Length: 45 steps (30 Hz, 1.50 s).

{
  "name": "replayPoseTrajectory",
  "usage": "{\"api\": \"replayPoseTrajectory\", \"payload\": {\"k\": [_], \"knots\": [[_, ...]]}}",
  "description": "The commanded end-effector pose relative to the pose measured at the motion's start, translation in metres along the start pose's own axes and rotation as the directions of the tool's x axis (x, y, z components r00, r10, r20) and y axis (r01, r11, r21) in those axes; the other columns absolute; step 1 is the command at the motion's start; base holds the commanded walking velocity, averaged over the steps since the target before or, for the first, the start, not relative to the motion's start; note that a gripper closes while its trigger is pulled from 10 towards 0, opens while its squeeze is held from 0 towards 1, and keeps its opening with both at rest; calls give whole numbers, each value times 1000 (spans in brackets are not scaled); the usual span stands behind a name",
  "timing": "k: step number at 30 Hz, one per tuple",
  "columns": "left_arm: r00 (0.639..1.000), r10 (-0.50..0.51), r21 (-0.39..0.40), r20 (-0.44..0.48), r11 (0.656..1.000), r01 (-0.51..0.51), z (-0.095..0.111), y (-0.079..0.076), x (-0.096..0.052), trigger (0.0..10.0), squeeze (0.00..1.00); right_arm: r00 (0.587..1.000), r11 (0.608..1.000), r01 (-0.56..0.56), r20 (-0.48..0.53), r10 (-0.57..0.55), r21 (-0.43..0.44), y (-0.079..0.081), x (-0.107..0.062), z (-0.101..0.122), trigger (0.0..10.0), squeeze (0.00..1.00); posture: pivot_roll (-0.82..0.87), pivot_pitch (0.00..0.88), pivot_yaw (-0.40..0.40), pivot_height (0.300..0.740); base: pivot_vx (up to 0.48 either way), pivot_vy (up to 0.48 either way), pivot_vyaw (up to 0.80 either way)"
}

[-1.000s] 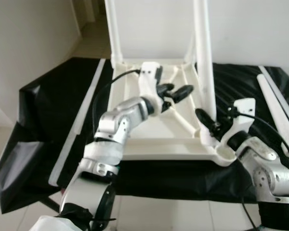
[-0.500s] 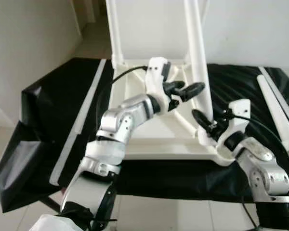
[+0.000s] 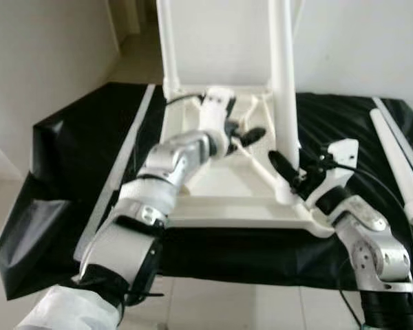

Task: Building children table

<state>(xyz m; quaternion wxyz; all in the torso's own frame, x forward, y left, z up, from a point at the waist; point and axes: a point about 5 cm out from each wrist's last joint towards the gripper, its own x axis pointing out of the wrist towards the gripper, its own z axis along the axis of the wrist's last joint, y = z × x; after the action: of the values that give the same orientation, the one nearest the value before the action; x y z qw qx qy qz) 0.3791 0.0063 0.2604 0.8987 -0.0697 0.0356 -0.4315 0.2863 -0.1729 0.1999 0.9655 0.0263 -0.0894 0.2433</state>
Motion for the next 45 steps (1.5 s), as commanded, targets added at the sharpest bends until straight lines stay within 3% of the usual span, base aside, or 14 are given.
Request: {"api": "replayPoseTrajectory", "payload": {"k": [1, 10, 14, 24, 33, 39, 42, 43, 45], "knots": [[994, -103, 12, 28, 995, 103, 8, -9, 3, 10000, 0, 1000, 1000, -14, 16, 14, 2, 2, 2, 1, 10000, 0, -24, 0, -2, 740, 0, 0, 0], [976, -208, 17, 70, 978, 208, 26, -25, 12, 10000, 0, 1000, 1000, -15, -5, 15, 15, 4, 1, -5, 10000, 0, -18, 0, -2, 740, 0, 0, 0], [959, -273, 13, 74, 962, 273, 27, -43, 17, 10000, 0, 999, 1000, -9, -35, 9, 10, 7, 5, -11, 10000, 0, -16, 0, 1, 740, 0, 0, 0], [939, -333, -14, 88, 942, 336, 25, -58, 20, 10000, 0, 1000, 999, 18, -21, -17, 34, 9, 17, -8, 10000, 0, -12, 0, 5, 740, 0, 0, 0], [933, -347, -33, 99, 936, 351, 22, -63, 19, 10000, 0, 1000, 998, 23, -5, -23, 52, 11, 25, -6, 10000, 0, -13, 0, 5, 740, 0, 0, 0], [944, -314, -20, 98, 948, 317, 16, -56, 18, 10000, 0, 999, 999, 33, 22, -34, 43, 9, 21, -1, 10000, 0, -20, 0, 1, 740, 0, 0, 0], [974, -183, -7, 131, 983, 186, 18, -25, 9, 10000, 0, 997, 997, 65, 31, -66, 49, 4, 12, 3, 10000, 0, -27, 0, 5, 740, 0, 0, 0], [974, -183, -7, 131, 983, 186, 18, -25, 9, 10000, 0, 997, 997, 65, 31, -66, 49, 4, 12, 3, 10000, 0, -27, 0, 5, 740, 0, 0, 0], [984, -123, -32, 132, 991, 128, 15, -10, 4, 10000, 0, 996, 996, 82, 32, -83, 43, 2, 10, 3, 10000, 0, -38, 0, 11, 740, 0, 0, 0]]}}
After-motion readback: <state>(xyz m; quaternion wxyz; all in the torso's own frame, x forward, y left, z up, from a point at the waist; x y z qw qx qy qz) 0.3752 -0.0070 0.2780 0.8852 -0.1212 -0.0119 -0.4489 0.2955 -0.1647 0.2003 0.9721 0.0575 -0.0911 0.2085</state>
